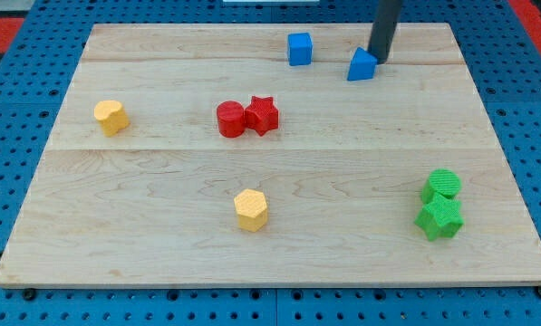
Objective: Slide blue triangle to the top of red star
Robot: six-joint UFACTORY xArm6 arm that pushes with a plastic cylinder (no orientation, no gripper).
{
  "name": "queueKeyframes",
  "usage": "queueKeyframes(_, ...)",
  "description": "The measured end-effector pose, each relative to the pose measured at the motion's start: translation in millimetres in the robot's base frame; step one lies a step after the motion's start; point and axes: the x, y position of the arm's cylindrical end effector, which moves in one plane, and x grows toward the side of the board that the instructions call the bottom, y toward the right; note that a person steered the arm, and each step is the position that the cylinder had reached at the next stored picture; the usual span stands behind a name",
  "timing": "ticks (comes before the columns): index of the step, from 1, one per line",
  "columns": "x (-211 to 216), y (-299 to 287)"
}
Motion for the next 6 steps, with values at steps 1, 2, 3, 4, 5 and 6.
queueKeyframes(1, 7, -25)
queueKeyframes(2, 9, -20)
queueKeyframes(3, 22, -15)
queueKeyframes(4, 28, -29)
queueKeyframes(5, 34, -62)
queueKeyframes(6, 34, -117)
